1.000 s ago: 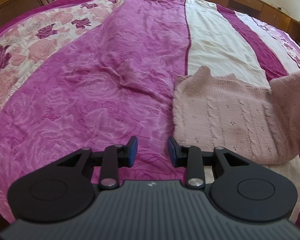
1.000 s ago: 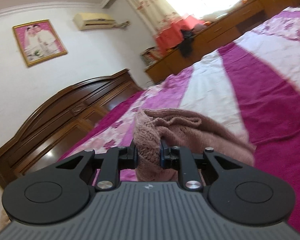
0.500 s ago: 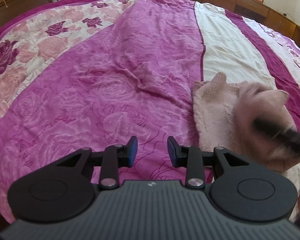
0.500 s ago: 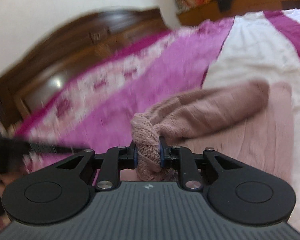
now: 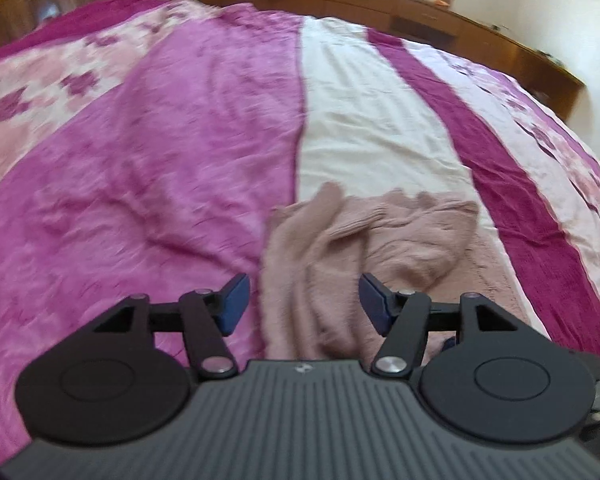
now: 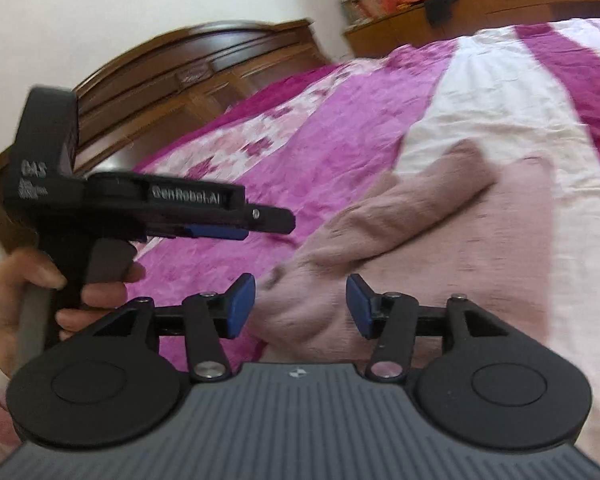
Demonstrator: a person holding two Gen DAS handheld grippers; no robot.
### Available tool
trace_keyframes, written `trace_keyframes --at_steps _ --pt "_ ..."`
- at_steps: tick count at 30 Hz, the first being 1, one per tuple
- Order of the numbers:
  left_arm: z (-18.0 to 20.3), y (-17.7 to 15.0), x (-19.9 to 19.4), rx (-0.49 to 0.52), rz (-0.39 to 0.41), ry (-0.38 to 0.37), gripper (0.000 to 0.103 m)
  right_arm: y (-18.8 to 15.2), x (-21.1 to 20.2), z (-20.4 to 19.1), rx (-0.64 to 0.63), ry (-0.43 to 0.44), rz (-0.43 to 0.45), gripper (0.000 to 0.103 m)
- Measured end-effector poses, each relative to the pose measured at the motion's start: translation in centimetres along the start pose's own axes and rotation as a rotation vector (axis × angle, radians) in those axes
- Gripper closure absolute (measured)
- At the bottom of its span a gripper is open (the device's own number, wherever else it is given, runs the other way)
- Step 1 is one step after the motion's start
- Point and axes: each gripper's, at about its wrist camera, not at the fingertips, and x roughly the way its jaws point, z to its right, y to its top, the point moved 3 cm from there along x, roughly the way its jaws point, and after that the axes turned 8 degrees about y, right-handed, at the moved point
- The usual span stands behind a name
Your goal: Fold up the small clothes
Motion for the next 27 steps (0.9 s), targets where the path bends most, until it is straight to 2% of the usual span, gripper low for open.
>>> trace_keyframes --at_steps 5,9,13,18,20,22,24,27 --pt "2.9 0.1 1.7 0.091 -0.015 -0.039 0.04 0.7 -3.4 2.5 0.071 -0.092 0.088 0.043" --pt "5.1 0.3 3.8 0.206 -0.01 0.007 0.036 1.2 -5.5 4.7 0.114 -0.14 0.149 0.043" --pt "5.8 0.8 5.8 0.25 -0.017 0.02 0.036 0.8 -6.5 6.8 0.16 -0.168 0.167 0.043" --pt "4.7 1.7 7.3 0.198 -0.022 0.061 0.034 0.0 -6.6 8.2 0.192 -0.173 0.162 0.042" --pt "3.9 1.6 7.7 0.156 -0.031 0.05 0.034 -0.1 -6.1 8.6 0.201 -0.173 0.158 0.042" --pt "3.2 1.4 8.1 0.101 -0.048 0.009 0.036 -0.1 -5.8 8.8 0.209 -0.175 0.157 0.042" --pt "2.5 1.1 8.3 0.027 -0.075 -0.071 0.037 -0.2 -5.5 9.0 0.22 -0.175 0.153 0.042" --pt "1.8 0.9 8.5 -0.05 -0.096 -0.147 0.037 -0.5 -5.0 9.3 0.228 -0.179 0.148 0.042"
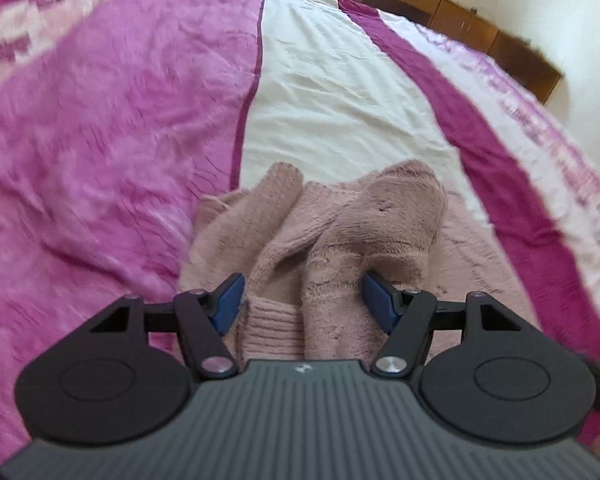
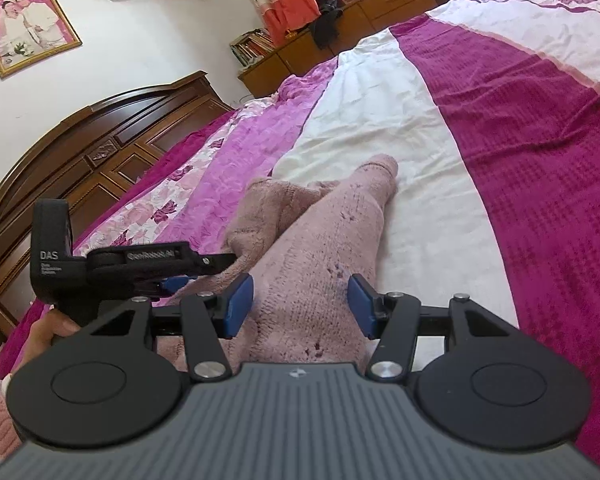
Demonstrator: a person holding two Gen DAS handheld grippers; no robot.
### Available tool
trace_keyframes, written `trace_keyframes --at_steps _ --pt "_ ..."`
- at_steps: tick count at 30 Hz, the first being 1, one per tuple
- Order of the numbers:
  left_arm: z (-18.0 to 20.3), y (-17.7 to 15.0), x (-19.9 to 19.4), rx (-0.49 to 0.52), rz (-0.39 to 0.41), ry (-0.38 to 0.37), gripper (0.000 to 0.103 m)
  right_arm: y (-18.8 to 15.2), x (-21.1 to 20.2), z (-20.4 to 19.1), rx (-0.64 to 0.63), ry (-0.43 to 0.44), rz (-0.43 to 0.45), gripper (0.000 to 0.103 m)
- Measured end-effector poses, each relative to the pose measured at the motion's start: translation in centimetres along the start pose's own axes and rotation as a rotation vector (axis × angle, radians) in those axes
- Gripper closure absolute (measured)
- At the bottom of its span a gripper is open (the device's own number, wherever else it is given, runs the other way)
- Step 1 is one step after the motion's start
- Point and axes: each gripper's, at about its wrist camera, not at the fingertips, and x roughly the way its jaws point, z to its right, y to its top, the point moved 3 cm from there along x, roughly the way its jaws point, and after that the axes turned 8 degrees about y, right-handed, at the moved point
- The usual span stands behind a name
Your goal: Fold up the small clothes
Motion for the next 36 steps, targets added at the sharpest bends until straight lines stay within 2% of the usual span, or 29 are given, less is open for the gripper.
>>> trace_keyframes --at_steps 4,5,9,10,12,14,18,22,27,30,32,36 --pt "-0.2 -0.2 -0.1 -0.034 0.009 -0.038 0.04 -0.1 0.3 0.1 0.003 -0.005 -0.002 0.042" --pt "0.1 -0.3 -0.2 -0.024 0.016 -0.036 0.044 -0.1 0.3 0.1 0.002 -0.006 -0.001 0.042" --pt "1.7 -0.7 -1.0 0.066 0.067 -0.011 0.046 -0.3 0.5 0.2 0.008 -0.01 -0.002 0.039" --pt "2.0 -0.7 -1.1 0.088 0.079 -0.006 0.05 -0.4 0.5 0.2 0.01 -0.01 -0.002 0.039" --pt "2.5 -0.8 -1.2 0.108 0.088 -0.003 0.067 -0.5 0.6 0.2 0.011 -0.012 -0.001 0.038" --pt "2.5 -0.8 -1.0 0.105 0.092 0.001 0.077 -0.5 0.7 0.2 0.008 -0.012 -0.002 0.037" --pt "1.9 -0.6 -0.9 0.054 0.092 0.005 0.086 -0.5 0.8 0.2 0.006 -0.011 -0.002 0.037" --pt "1.2 -0.3 -1.7 0.009 0.119 0.001 0.088 -0.5 1.0 0.1 0.01 0.002 0.001 0.037" --pt "-2.1 1.0 -3.3 -0.125 0.172 0.019 0.089 0.0 1.3 -1.3 -0.022 0.027 0.001 0.037" --pt "-4.3 0.8 -1.9 -0.178 0.114 0.069 0.089 -0.1 1.9 -2.1 -0.052 0.05 -0.016 0.037" --pt "-4.9 0.4 -0.7 -0.196 0.07 0.075 0.088 -0.4 2.3 -2.6 -0.071 0.046 -0.025 0.036" --pt "-4.9 0.2 -0.9 -0.215 0.072 0.061 0.085 -0.6 2.5 -3.0 -0.105 0.031 -0.036 0.035"
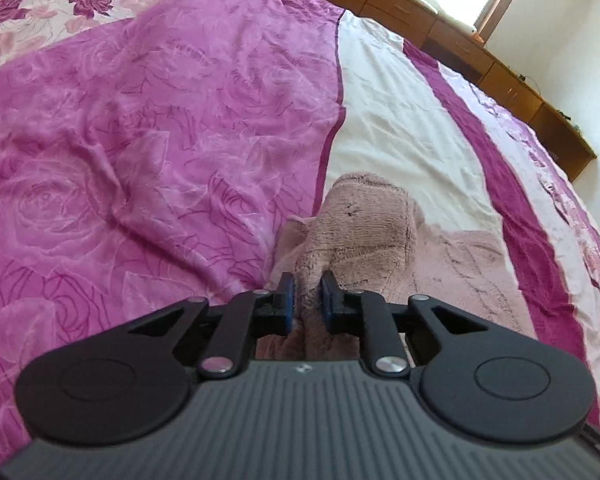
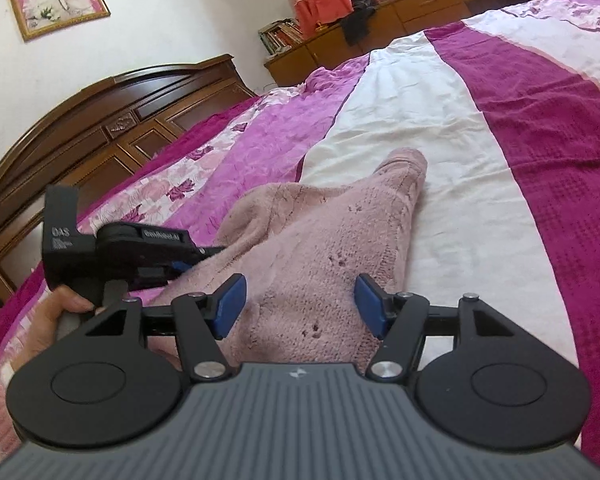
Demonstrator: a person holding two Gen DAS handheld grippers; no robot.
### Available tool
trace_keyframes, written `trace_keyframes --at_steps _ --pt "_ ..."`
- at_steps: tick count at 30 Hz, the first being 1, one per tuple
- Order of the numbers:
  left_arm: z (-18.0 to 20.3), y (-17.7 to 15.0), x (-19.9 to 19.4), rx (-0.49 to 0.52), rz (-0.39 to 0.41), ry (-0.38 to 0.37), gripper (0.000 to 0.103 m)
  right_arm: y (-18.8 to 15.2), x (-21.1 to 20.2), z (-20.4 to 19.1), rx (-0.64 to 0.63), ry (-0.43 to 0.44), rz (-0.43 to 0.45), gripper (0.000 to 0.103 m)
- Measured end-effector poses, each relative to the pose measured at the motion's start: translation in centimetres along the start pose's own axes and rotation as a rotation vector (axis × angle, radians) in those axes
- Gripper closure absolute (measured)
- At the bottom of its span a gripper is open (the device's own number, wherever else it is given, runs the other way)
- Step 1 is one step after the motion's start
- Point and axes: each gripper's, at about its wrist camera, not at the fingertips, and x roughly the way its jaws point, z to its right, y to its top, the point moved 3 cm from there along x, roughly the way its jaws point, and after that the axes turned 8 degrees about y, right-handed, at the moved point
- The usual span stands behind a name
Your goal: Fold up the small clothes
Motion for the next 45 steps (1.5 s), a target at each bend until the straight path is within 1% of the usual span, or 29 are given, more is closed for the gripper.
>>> trace_keyframes --at_steps 2,4,5,6,8,9,11,12,13,14,15,18,20,23,28,29,30,31,32,33,35,39,42,45 --pt "0.3 0.3 -0.6 0.01 0.011 -0.013 0.083 0.1 0.0 0.3 0.017 0.001 0.001 0.035" --pt "0.8 0.6 -1.1 0.026 0.028 -0.02 0.075 0.1 -0.2 0.6 0.035 0.006 0.005 0.035" --pt "1.3 0.8 -1.4 0.042 0.046 -0.034 0.066 0.1 -0.1 0.6 0.039 0.006 0.006 0.035" --pt "1.5 0.8 -1.6 0.055 0.057 -0.042 0.054 0.0 -0.2 0.6 0.038 0.005 0.007 0.035" --pt "2.5 1.0 -1.6 0.08 0.07 -0.048 0.042 -0.1 -0.1 0.4 0.026 0.0 0.006 0.035" --pt "2.9 1.1 -1.3 0.095 0.062 -0.045 0.04 -0.1 -0.1 0.4 0.021 -0.002 0.006 0.035" --pt "3.7 1.1 0.2 0.119 0.026 -0.02 0.04 -0.1 -0.2 0.3 0.025 -0.003 0.006 0.035" --pt "4.0 1.0 1.0 0.129 0.013 0.006 0.04 -0.1 -0.2 0.3 0.028 -0.002 0.006 0.035" --pt "4.0 0.9 1.7 0.137 0.016 0.052 0.042 -0.1 -0.2 0.3 0.032 0.001 0.007 0.035" --pt "3.9 0.8 2.1 0.147 0.032 0.112 0.054 -0.1 -0.2 0.3 0.034 0.004 0.006 0.035" --pt "3.4 0.8 2.5 0.146 0.045 0.159 0.056 -0.1 -0.2 0.1 0.03 0.009 0.004 0.035" --pt "1.3 0.9 3.2 0.064 0.028 0.176 0.056 -0.3 0.0 -0.1 0.014 0.02 -0.002 0.035" --pt "0.8 0.9 3.1 0.07 0.023 0.177 0.056 -0.5 0.2 -0.1 0.003 0.017 -0.007 0.035" --pt "0.8 0.9 2.4 0.107 0.02 0.17 0.055 -0.7 0.3 0.0 0.005 0.012 -0.007 0.035" --pt "0.6 0.4 0.2 0.093 -0.003 0.117 0.057 -0.1 -0.2 0.2 0.023 0.004 -0.012 0.034" --pt "0.6 0.3 -0.4 0.093 -0.01 0.104 0.056 0.1 -0.3 0.3 0.035 0.007 -0.009 0.033" --pt "0.6 0.2 -0.9 0.095 -0.017 0.089 0.053 0.4 -0.5 0.5 0.052 0.011 -0.002 0.031" --pt "0.8 0.0 -1.4 0.095 -0.025 0.072 0.05 0.6 -0.7 0.8 0.072 0.014 0.007 0.027" --pt "0.7 -0.1 -2.0 0.089 -0.037 0.052 0.043 0.9 -0.9 1.1 0.091 0.015 0.016 0.02" --pt "0.8 -0.3 -2.5 0.082 -0.045 0.039 0.035 1.1 -1.1 1.6 0.113 0.018 0.027 0.017" --pt "0.7 -0.8 -3.4 0.068 -0.059 0.017 0.031 1.6 -1.3 2.6 0.162 0.032 0.025 0.01" --pt "0.8 -1.8 -4.1 0.039 -0.098 -0.016 0.03 2.1 -0.5 4.8 0.288 0.069 -0.025 0.009" --pt "0.8 -2.5 -3.8 0.019 -0.134 -0.044 0.03 1.8 0.3 6.4 0.394 0.09 -0.063 0.009" --pt "1.2 -3.3 -3.2 0.047 -0.153 -0.032 0.03 1.2 1.2 7.2 0.437 0.095 -0.093 0.009"
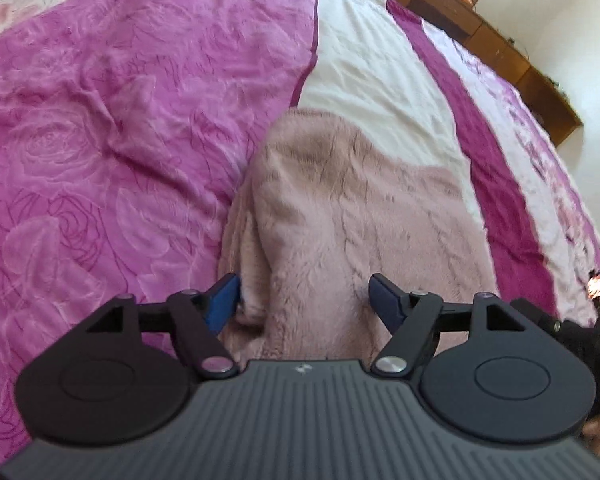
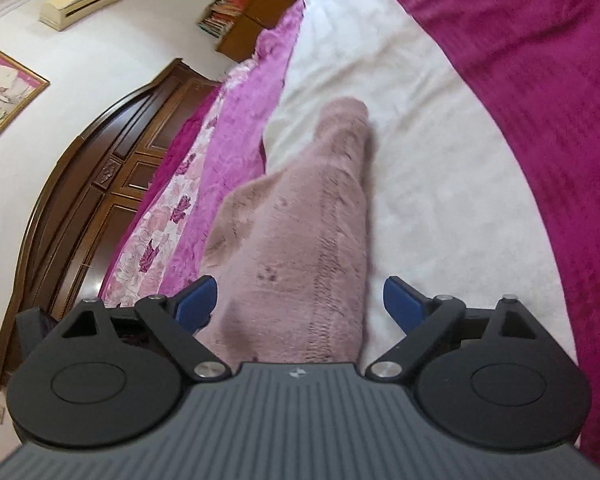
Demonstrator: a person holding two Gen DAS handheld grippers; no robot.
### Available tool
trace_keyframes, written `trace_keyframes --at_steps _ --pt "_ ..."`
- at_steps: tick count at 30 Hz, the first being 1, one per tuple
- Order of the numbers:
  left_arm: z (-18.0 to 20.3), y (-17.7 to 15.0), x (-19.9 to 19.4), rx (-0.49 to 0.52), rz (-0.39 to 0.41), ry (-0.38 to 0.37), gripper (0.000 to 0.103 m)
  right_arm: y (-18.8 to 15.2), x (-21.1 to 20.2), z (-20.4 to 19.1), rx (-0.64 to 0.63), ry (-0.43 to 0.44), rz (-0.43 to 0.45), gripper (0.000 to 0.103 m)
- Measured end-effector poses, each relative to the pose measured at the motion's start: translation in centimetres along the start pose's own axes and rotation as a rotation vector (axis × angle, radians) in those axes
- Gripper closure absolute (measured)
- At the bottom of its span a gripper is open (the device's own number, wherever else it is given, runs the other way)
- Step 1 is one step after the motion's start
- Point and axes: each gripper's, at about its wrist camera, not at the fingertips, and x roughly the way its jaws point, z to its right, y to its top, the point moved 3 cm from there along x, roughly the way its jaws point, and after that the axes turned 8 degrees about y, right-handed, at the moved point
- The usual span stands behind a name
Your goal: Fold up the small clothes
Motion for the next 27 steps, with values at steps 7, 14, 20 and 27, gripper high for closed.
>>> trace_keyframes --at_steps 7,14,20,27 --pt "0.5 -0.7 0.9 0.031 0.008 -0.002 0.02 -0.5 2.6 -0.1 -0.066 0.019 -0.083 0.009" --pt "0.4 -0.7 1.4 0.012 0.0 -0.01 0.019 -0.6 4.5 -0.3 -0.06 0.045 -0.112 0.009" --pt "0.0 -0.6 1.8 -0.015 -0.008 -0.031 0.019 -0.6 4.4 0.0 -0.06 0.052 -0.101 0.022" --pt "-0.4 -0.7 1.3 -0.025 0.016 -0.034 0.05 0.0 4.0 -0.6 -0.052 0.046 -0.093 0.045"
